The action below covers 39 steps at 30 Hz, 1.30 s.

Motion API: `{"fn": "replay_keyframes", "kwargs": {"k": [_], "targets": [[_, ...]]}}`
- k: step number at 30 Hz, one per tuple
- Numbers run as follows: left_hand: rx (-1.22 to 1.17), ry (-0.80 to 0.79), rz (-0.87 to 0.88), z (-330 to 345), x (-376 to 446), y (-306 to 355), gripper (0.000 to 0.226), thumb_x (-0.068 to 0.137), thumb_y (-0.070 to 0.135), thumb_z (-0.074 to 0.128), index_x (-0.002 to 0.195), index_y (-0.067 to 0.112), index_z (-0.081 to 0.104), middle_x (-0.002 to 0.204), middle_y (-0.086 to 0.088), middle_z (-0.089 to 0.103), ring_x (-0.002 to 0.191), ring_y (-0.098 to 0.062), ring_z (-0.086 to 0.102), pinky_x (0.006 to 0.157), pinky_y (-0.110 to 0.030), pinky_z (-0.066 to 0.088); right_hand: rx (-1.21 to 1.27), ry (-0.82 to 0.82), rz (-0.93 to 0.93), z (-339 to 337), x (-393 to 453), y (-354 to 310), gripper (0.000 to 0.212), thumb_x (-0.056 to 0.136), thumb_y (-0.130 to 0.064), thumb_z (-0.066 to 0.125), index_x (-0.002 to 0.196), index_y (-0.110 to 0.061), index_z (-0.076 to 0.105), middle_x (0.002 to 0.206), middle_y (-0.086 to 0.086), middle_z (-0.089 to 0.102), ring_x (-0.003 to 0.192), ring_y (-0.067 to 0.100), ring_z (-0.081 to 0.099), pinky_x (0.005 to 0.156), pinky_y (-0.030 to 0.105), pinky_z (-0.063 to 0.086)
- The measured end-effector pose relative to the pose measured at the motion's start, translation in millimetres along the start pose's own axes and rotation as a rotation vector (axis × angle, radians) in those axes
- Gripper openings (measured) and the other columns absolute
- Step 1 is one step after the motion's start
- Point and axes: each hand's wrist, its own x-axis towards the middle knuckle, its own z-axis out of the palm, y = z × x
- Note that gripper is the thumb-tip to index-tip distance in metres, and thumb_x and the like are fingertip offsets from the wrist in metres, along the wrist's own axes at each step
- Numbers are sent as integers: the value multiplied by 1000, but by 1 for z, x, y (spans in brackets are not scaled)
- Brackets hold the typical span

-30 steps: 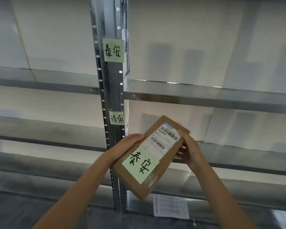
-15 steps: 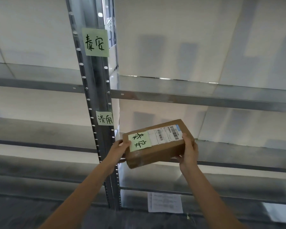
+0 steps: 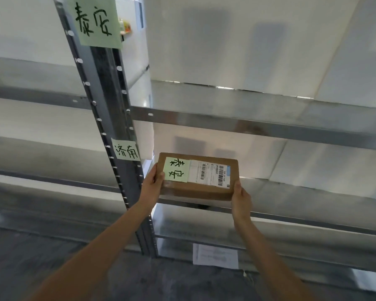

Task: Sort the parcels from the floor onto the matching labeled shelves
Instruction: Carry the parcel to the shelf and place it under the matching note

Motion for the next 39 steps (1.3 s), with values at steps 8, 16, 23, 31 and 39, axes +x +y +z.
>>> {"fn": "replay_keyframes", "kwargs": {"k": [8, 16, 23, 31, 39], "targets": [[-10, 104, -219, 23, 66, -33, 33, 106, 20, 40, 136, 12, 51, 125, -8, 65, 104, -21, 67, 59, -12, 56, -191, -57, 4, 26, 60, 20, 54, 110, -34, 26, 127, 0, 64, 131, 20, 65, 121, 35, 61, 105, 38, 44], [18, 96, -308, 42, 93, -68, 30, 104, 20, 47, 130, 7, 56, 118, -7, 69, 112, -26, 65, 95, -37, 56, -229, -123, 138, 34, 104, 48, 56, 111, -37, 25, 130, 0, 62, 133, 20, 64, 123, 35, 59, 97, 30, 41], [64, 111, -314, 40, 106, -96, 28, 103, 21, 50, 128, 12, 57, 121, -10, 69, 117, -29, 63, 103, -49, 51, -190, -185, 200, 43, 118, 65, 54, 110, -38, 30, 128, 0, 64, 131, 21, 65, 121, 34, 60, 106, 42, 45], [192, 107, -249, 47, 101, -95, 29, 106, 24, 42, 129, 9, 50, 118, -6, 65, 111, -26, 63, 84, -24, 55, -187, -189, 218, 46, 124, 75, 53, 108, -41, 32, 124, -2, 64, 124, 18, 67, 114, 31, 62, 98, 38, 48], [493, 195, 222, 52, 81, -73, 29, 105, 21, 41, 128, 11, 57, 120, -8, 63, 113, -22, 59, 90, -31, 58, -84, 1, 138, 52, 103, 76, 42, 106, -37, 43, 123, -2, 58, 120, 18, 66, 113, 33, 63, 99, 45, 52]]}}
